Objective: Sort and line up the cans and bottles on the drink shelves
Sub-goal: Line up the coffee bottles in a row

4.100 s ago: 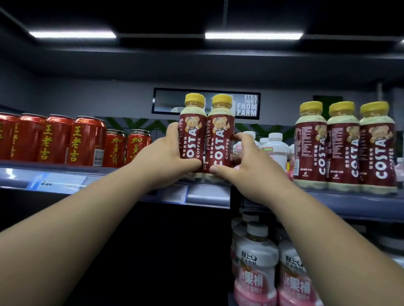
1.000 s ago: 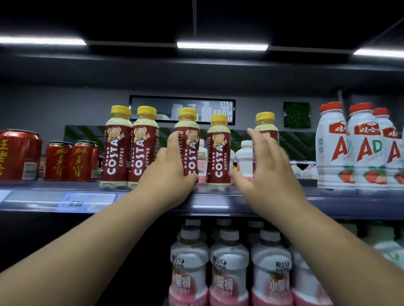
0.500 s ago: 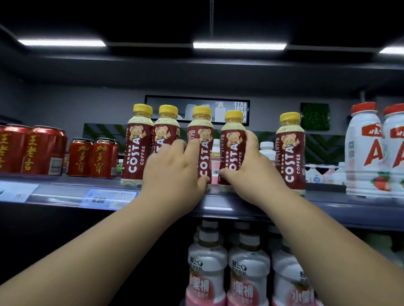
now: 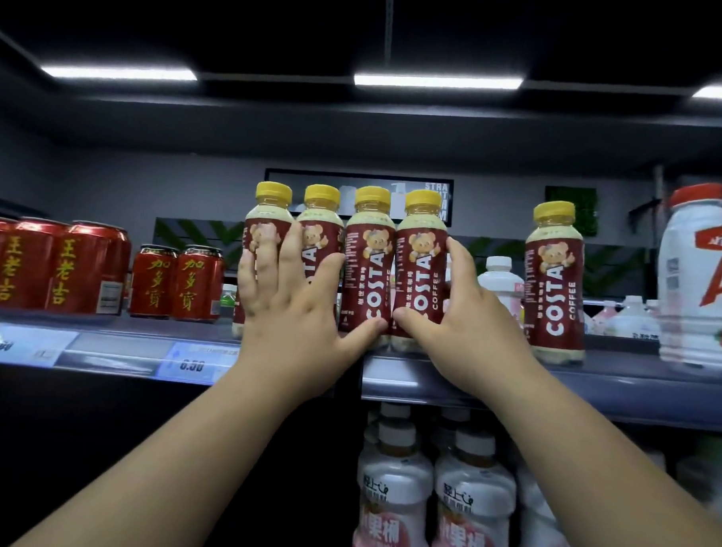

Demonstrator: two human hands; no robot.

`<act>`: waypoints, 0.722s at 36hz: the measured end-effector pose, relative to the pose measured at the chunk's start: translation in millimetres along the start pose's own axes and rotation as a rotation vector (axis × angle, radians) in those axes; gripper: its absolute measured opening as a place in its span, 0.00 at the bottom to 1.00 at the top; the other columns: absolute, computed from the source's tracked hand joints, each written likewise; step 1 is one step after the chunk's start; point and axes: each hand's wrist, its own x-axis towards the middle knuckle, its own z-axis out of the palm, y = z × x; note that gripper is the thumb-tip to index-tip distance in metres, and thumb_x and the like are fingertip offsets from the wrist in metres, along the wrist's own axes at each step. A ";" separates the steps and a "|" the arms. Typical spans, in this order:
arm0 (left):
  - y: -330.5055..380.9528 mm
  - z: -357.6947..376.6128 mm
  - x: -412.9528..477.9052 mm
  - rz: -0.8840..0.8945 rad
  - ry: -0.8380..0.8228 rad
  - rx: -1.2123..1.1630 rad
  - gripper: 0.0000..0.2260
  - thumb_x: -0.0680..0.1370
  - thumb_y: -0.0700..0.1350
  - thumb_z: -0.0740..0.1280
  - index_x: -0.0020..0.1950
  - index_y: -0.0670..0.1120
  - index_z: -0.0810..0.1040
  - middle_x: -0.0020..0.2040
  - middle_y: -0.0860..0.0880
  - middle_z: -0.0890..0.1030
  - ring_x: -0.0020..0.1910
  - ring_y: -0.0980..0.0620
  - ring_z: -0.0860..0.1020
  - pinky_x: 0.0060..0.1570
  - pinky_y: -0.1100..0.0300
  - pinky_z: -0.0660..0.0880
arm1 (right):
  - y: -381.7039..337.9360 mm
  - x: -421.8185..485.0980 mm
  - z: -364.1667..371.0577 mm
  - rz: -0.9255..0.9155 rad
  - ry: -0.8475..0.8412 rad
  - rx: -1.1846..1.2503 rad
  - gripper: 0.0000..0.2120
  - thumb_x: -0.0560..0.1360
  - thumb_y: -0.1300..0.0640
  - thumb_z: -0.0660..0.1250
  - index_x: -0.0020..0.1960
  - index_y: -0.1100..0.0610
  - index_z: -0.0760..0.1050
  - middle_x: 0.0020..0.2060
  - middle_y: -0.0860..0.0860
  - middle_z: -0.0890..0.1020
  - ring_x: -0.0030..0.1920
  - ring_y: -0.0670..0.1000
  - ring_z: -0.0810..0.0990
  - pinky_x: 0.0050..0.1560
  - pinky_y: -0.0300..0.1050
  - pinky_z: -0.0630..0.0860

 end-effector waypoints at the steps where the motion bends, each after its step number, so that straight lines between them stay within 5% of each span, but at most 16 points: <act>1: -0.3 0.7 -0.6 0.005 -0.001 -0.012 0.40 0.67 0.75 0.53 0.74 0.56 0.64 0.80 0.42 0.50 0.79 0.40 0.41 0.76 0.40 0.38 | 0.1 -0.7 -0.1 -0.002 0.003 -0.006 0.46 0.73 0.36 0.69 0.78 0.39 0.42 0.65 0.46 0.78 0.60 0.53 0.79 0.59 0.56 0.77; 8: 0.8 1.3 -2.6 0.041 -0.037 -0.062 0.37 0.70 0.70 0.56 0.77 0.57 0.57 0.80 0.42 0.47 0.79 0.42 0.42 0.75 0.41 0.39 | 0.8 -5.4 2.5 -0.021 0.037 -0.005 0.44 0.73 0.36 0.69 0.78 0.39 0.44 0.65 0.45 0.78 0.60 0.52 0.79 0.58 0.56 0.78; 14: 6.0 -6.1 0.7 0.057 -0.046 -0.074 0.37 0.69 0.67 0.59 0.77 0.57 0.58 0.80 0.43 0.48 0.80 0.42 0.42 0.76 0.40 0.40 | 6.8 -10.7 -5.2 -0.089 0.209 0.059 0.31 0.75 0.46 0.71 0.74 0.50 0.65 0.65 0.48 0.76 0.64 0.50 0.73 0.60 0.45 0.70; 18: 19.5 -10.1 0.2 0.118 -0.037 -0.093 0.37 0.69 0.65 0.60 0.78 0.58 0.57 0.80 0.44 0.50 0.80 0.42 0.44 0.76 0.41 0.40 | 29.0 -19.6 -24.3 -0.134 0.442 -0.175 0.25 0.71 0.51 0.72 0.66 0.55 0.72 0.59 0.53 0.77 0.58 0.58 0.72 0.57 0.52 0.70; 22: 43.5 -5.6 1.5 0.191 0.003 -0.106 0.36 0.69 0.64 0.60 0.77 0.57 0.62 0.80 0.43 0.56 0.79 0.39 0.49 0.76 0.40 0.43 | 53.0 -22.2 -53.3 0.051 0.466 -0.237 0.29 0.70 0.50 0.69 0.69 0.54 0.67 0.61 0.56 0.72 0.59 0.61 0.70 0.59 0.56 0.68; 26: 60.5 2.3 5.8 0.179 -0.025 -0.106 0.38 0.69 0.66 0.56 0.79 0.58 0.58 0.80 0.43 0.54 0.80 0.40 0.47 0.76 0.39 0.43 | 61.6 -15.4 -69.0 0.310 0.148 -0.142 0.43 0.70 0.49 0.69 0.78 0.45 0.49 0.61 0.56 0.74 0.54 0.60 0.76 0.53 0.54 0.73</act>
